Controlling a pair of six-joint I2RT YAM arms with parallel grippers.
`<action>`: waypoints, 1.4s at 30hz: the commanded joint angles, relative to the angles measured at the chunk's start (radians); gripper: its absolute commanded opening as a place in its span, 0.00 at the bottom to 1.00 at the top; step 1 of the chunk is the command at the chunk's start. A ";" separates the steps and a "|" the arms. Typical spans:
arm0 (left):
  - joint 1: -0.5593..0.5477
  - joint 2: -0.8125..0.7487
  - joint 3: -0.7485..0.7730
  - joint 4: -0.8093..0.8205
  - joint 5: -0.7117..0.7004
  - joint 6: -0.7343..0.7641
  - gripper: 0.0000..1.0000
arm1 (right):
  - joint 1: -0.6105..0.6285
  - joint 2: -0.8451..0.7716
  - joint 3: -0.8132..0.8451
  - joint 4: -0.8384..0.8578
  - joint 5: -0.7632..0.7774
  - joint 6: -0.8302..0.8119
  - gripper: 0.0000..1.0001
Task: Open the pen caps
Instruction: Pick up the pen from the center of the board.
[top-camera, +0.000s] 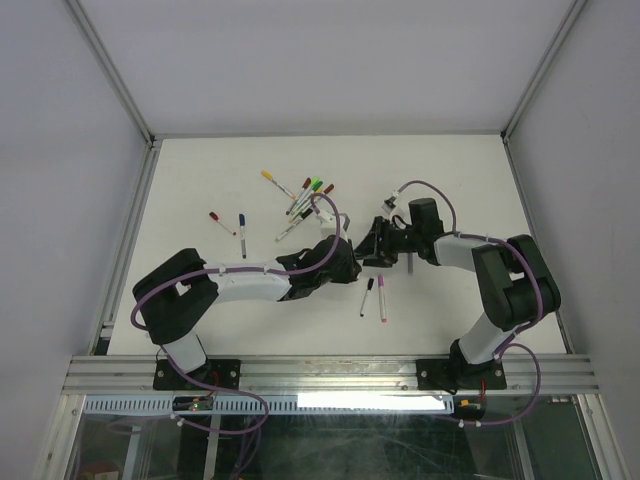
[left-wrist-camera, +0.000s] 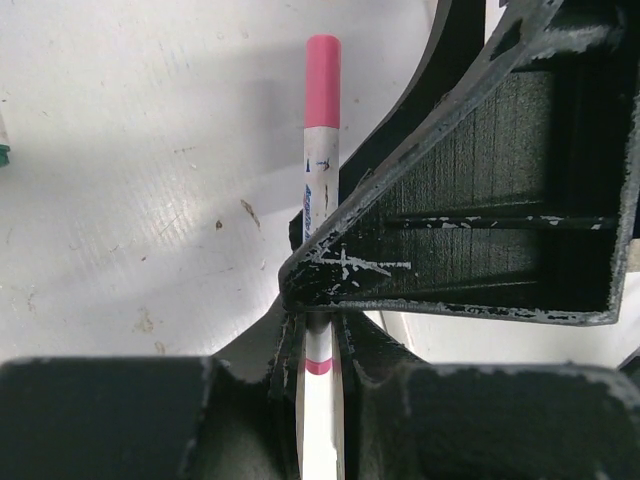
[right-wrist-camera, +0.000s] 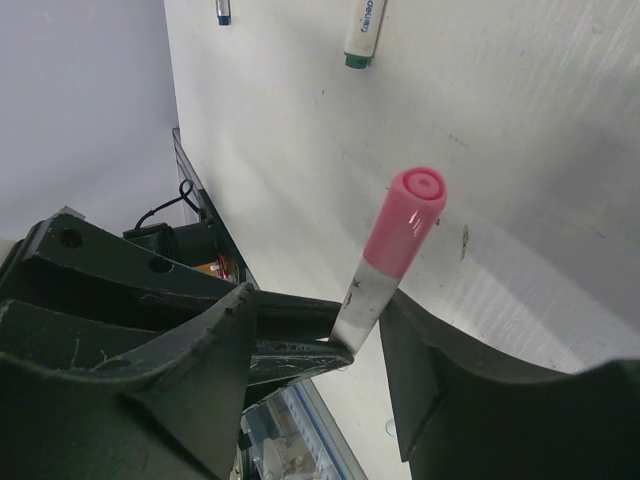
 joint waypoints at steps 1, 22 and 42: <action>0.006 -0.044 -0.005 0.088 0.035 -0.022 0.00 | 0.005 -0.001 0.024 -0.012 -0.025 0.008 0.54; 0.016 -0.033 -0.012 0.077 0.009 -0.042 0.00 | -0.002 -0.016 0.027 0.003 0.060 -0.057 0.59; 0.016 -0.147 -0.136 0.179 0.078 -0.028 0.47 | -0.045 -0.030 0.051 -0.009 -0.017 -0.109 0.00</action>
